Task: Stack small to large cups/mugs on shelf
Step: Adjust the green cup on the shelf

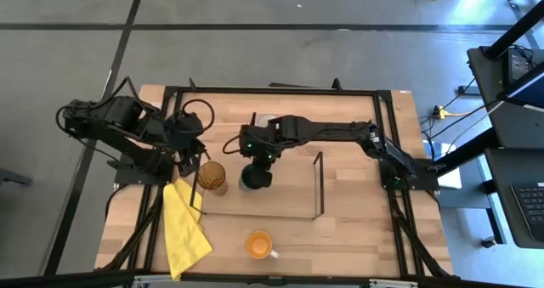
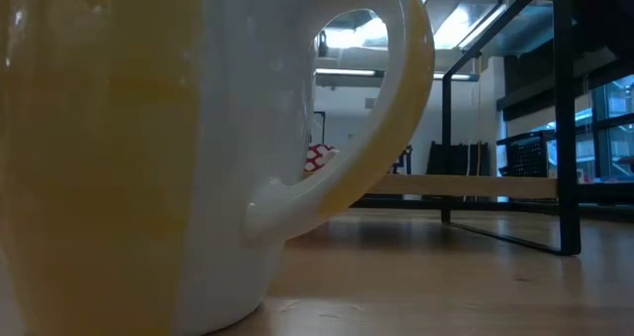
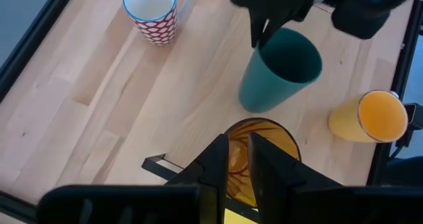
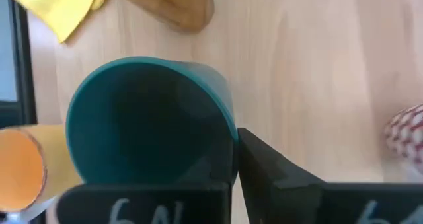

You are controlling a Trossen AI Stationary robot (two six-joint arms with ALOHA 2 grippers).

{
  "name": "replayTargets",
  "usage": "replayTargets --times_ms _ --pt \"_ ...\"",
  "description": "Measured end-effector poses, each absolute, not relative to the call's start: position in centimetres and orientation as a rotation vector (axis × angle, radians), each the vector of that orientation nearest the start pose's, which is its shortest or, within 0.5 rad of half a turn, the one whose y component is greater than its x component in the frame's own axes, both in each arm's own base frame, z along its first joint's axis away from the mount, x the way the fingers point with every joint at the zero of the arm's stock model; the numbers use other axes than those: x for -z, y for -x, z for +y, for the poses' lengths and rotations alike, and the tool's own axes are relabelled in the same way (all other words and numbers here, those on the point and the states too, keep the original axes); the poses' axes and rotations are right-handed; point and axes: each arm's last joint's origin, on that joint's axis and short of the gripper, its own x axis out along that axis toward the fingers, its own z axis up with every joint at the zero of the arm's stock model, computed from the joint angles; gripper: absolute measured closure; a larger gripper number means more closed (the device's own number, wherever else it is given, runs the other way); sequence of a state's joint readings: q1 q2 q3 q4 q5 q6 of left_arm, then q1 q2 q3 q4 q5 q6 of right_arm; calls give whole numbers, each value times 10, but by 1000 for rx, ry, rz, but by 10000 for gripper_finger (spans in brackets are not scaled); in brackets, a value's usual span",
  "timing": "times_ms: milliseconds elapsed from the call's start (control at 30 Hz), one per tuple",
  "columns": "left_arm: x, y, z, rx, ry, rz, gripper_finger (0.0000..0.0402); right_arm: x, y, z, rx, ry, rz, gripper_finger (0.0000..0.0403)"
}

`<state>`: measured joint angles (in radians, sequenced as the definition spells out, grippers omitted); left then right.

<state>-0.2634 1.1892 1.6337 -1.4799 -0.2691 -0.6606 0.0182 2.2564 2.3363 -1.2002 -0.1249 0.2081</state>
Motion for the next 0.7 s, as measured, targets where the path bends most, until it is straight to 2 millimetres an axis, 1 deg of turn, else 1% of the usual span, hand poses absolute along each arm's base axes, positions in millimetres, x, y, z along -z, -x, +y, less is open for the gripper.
replayTargets --times_ms 167,467,700 --pt "-426 -162 -36 -330 332 945 350 -284 -475 9 -40 -278 1171 386" --pt "-426 -162 -36 -329 323 946 350 -288 -478 9 -43 -270 1128 382" --pt "-426 -162 -36 -329 322 946 350 -288 -478 9 -29 -261 1127 346"
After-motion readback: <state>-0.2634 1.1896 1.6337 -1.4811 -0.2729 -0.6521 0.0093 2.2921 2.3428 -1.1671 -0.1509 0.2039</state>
